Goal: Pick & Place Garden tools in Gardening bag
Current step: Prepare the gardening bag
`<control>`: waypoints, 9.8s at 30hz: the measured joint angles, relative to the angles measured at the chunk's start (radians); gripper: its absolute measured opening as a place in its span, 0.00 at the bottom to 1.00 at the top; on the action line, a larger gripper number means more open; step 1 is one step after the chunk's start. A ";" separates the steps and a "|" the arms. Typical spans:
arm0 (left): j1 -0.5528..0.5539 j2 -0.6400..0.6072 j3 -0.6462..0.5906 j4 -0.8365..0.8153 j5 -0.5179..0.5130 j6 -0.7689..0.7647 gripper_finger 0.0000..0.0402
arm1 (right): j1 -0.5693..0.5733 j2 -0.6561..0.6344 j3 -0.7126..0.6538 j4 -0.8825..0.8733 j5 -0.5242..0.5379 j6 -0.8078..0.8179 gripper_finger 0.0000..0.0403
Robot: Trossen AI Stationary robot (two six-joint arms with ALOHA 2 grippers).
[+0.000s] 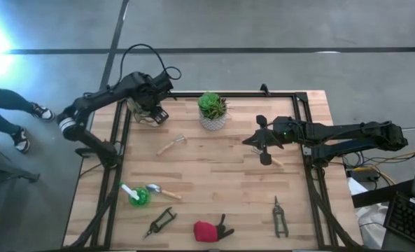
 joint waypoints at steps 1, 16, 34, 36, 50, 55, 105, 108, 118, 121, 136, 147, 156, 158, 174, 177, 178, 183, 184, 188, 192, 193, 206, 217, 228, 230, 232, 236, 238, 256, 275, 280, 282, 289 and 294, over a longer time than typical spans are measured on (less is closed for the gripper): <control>0.002 0.004 -0.009 0.003 -0.002 0.001 0.43 | 0.000 0.000 0.000 -0.001 0.000 0.002 0.02; 0.018 0.013 -0.198 0.177 -0.005 0.085 0.38 | 0.000 0.000 -0.004 -0.001 0.000 0.002 0.02; 0.018 0.012 -0.219 0.184 -0.006 0.149 0.01 | -0.001 0.000 -0.006 0.006 0.001 -0.001 0.02; 0.018 0.012 -0.219 0.183 -0.006 0.149 0.01 | -0.001 0.000 -0.008 0.006 0.001 0.001 0.02; 0.018 -0.020 -0.132 0.122 -0.005 0.150 0.01 | -0.001 0.000 -0.010 0.007 0.002 -0.001 0.02; 0.018 -0.059 -0.082 0.098 -0.006 0.150 0.01 | -0.001 0.000 -0.010 0.008 0.001 -0.004 0.02; -0.394 -0.026 0.291 0.239 0.313 0.102 0.00 | -0.055 0.000 -0.011 0.053 0.003 -0.001 0.02; -0.431 0.035 0.308 0.215 0.314 0.113 0.01 | -0.055 0.000 -0.011 0.061 0.002 -0.006 0.02; -0.485 0.177 0.373 0.198 0.313 0.126 0.00 | -0.056 0.000 -0.013 0.061 0.002 -0.028 0.02; -0.494 0.207 0.381 0.195 0.313 0.126 0.00 | -0.063 0.000 -0.013 0.061 0.002 -0.027 0.02; -0.581 0.313 0.381 0.224 0.335 0.124 0.00 | -0.068 0.000 -0.013 0.061 0.002 -0.024 0.02; -0.626 0.380 0.380 0.308 0.359 0.121 0.00 | -0.068 0.000 -0.013 0.061 0.002 -0.024 0.02; -0.630 0.440 0.371 0.384 0.434 0.092 0.00 | -0.068 0.000 -0.013 0.059 0.002 -0.024 0.02; -0.630 0.459 0.372 0.395 0.451 0.080 0.00 | -0.068 0.000 -0.013 0.059 0.001 -0.024 0.02; -0.634 0.507 0.431 0.400 0.500 0.054 0.00 | -0.074 0.000 -0.013 0.075 0.000 -0.025 0.02; -0.635 0.509 0.449 0.399 0.495 0.057 0.00 | -0.074 0.000 -0.013 0.079 -0.001 -0.025 0.02; -0.636 0.510 0.452 0.398 0.488 0.058 0.00 | -0.074 0.000 -0.013 0.080 -0.001 -0.025 0.02; -0.643 0.510 0.455 0.397 0.482 0.069 0.00 | -0.074 0.000 -0.013 0.082 0.000 -0.027 0.02; -0.645 0.511 0.455 0.393 0.482 0.074 0.00 | -0.074 0.000 -0.013 0.084 0.000 -0.027 0.02; -0.653 0.528 0.475 0.344 0.484 0.095 0.00 | -0.074 0.000 -0.013 0.088 -0.001 -0.025 0.02; -0.654 0.560 0.558 0.251 0.443 0.096 0.00 | -0.078 0.000 -0.013 0.090 -0.001 -0.023 0.02; -0.653 0.568 0.580 0.233 0.438 0.097 0.00 | -0.079 0.000 -0.013 0.090 -0.001 -0.020 0.02; -0.656 0.688 0.697 0.111 0.436 0.105 0.00 | -0.096 0.000 -0.013 0.057 -0.001 -0.025 0.02; -0.661 0.692 0.770 0.097 0.436 0.118 0.01 | -0.177 0.000 -0.013 0.077 0.001 0.030 0.02; -0.661 0.692 0.766 0.103 0.436 0.118 0.01 | -0.201 0.000 -0.013 0.082 0.000 0.036 0.02; -0.661 0.692 0.766 0.103 0.439 0.118 0.03 | -0.201 0.000 -0.013 0.082 0.000 0.036 0.02; -0.661 0.692 0.766 0.103 0.445 0.118 0.06 | -0.201 0.000 -0.013 0.082 0.000 0.036 0.02; -0.661 0.692 0.765 0.104 0.447 0.119 0.14 | -0.201 0.000 -0.013 0.082 0.000 0.036 0.02; -0.661 0.692 0.765 0.104 0.447 0.119 0.18 | -0.201 0.000 -0.013 0.082 0.000 0.036 0.02; -0.661 0.650 0.791 0.088 0.447 0.097 0.44 | -0.201 0.000 -0.013 0.081 -0.001 0.033 0.02; -0.664 0.506 0.908 -0.018 0.115 0.137 0.37 | -0.200 0.000 -0.013 0.028 -0.002 0.029 0.02; -0.666 0.376 0.762 0.147 0.060 0.148 0.28 | -0.192 0.000 -0.013 0.030 -0.013 0.048 0.02; -0.666 0.309 0.668 0.243 0.057 0.167 0.25 | -0.184 0.000 -0.013 0.031 -0.013 0.062 0.02; -0.665 0.058 0.242 0.631 0.020 0.194 0.12 | -0.116 0.000 -0.013 0.071 -0.013 0.006 0.02; -0.665 -0.116 -0.071 0.930 0.008 0.191 0.02 | -0.059 0.000 -0.013 0.131 -0.010 -0.021 0.02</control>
